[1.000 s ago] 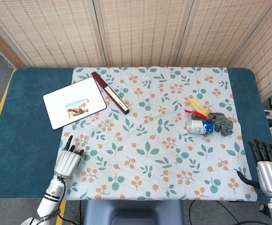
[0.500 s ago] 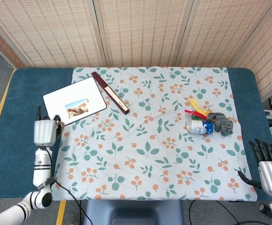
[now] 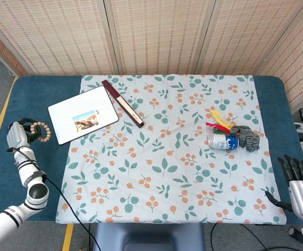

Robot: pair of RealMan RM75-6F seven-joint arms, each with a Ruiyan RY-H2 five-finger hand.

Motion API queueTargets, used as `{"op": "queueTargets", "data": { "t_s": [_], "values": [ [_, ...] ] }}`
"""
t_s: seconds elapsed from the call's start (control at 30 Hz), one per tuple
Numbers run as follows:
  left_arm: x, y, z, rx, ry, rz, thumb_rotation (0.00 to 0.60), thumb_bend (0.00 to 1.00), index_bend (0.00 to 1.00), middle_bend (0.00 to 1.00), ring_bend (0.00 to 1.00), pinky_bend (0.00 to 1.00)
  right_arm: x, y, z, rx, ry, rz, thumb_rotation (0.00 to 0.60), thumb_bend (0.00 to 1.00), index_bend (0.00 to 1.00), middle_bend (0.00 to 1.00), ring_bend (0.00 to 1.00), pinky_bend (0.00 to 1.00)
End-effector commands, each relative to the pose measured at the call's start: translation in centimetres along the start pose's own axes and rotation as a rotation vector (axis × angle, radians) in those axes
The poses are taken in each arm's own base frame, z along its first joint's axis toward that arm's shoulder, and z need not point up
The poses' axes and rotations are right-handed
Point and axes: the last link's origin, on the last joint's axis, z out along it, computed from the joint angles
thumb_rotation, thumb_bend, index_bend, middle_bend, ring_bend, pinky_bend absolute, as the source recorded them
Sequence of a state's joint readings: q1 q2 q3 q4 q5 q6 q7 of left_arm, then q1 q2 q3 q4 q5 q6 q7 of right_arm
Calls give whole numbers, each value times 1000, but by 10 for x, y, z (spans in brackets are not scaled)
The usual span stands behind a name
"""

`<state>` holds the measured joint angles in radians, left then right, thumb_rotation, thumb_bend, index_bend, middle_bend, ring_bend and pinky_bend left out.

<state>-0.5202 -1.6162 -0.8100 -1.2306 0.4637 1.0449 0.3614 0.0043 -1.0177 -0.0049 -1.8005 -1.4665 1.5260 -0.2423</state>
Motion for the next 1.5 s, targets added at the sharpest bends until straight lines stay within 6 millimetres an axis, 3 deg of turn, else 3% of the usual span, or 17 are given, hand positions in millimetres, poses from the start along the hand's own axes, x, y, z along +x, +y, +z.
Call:
{"op": "queueTargets", "data": {
  "t_s": [0.03,0.1,0.13,0.17,0.23,0.3,0.47,0.73,0.87,1.1,1.27,1.3,1.37,1.43,1.5],
  "values": [
    [29,48,-8,206,-410,-580,600,568,590,799,452,21,1,1,0,-2,3,1,417,154,0,0,0,0],
    [34,55,-9,224,-456,-624,598,569,596,803,453,20,0,1,0,-1,1,2,418,154,0,0,0,0],
    [36,58,-10,231,-481,-654,565,576,599,803,452,20,0,1,0,-1,-1,1,418,154,0,0,0,0],
    [37,59,-11,238,-501,-682,514,586,601,803,453,19,1,1,0,-1,-1,1,418,155,0,0,0,0],
    [39,61,-13,251,-537,-734,325,616,605,799,452,16,1,1,0,-1,-1,3,418,155,0,0,0,0],
    [42,59,-15,264,-580,-800,193,644,604,791,452,15,0,1,1,-2,-1,3,418,154,0,0,0,0],
    [48,62,-16,273,-666,-969,71,697,595,760,448,6,-2,1,2,-1,-10,2,419,155,0,0,0,0],
    [56,52,-15,253,-730,-1045,63,663,595,748,445,5,-4,0,3,1,-20,-2,418,155,0,0,0,0],
    [58,48,-15,252,-770,-1081,61,595,581,732,444,15,-6,-1,4,4,-28,-3,419,154,0,0,0,0],
    [56,44,-15,212,-824,-1019,49,500,353,606,381,0,-7,-1,4,6,-41,-4,419,154,0,0,0,0],
    [44,42,-23,170,-830,-899,54,438,323,596,361,0,-8,-2,5,9,-45,-6,419,154,0,0,0,0],
    [42,40,-24,166,-828,-883,69,434,319,600,361,0,-9,-2,5,8,-46,-6,418,154,0,0,0,0],
    [37,35,-26,150,-812,-825,156,422,305,616,361,1,-9,-2,5,8,-50,-6,419,154,0,0,0,0],
    [32,28,-29,147,-790,-779,308,416,297,633,362,2,-10,-2,5,8,-53,-9,419,154,0,0,0,0],
    [28,23,-32,145,-779,-759,400,424,296,652,364,3,-10,-3,5,10,-54,-8,418,154,0,0,0,0]
  ]
}}
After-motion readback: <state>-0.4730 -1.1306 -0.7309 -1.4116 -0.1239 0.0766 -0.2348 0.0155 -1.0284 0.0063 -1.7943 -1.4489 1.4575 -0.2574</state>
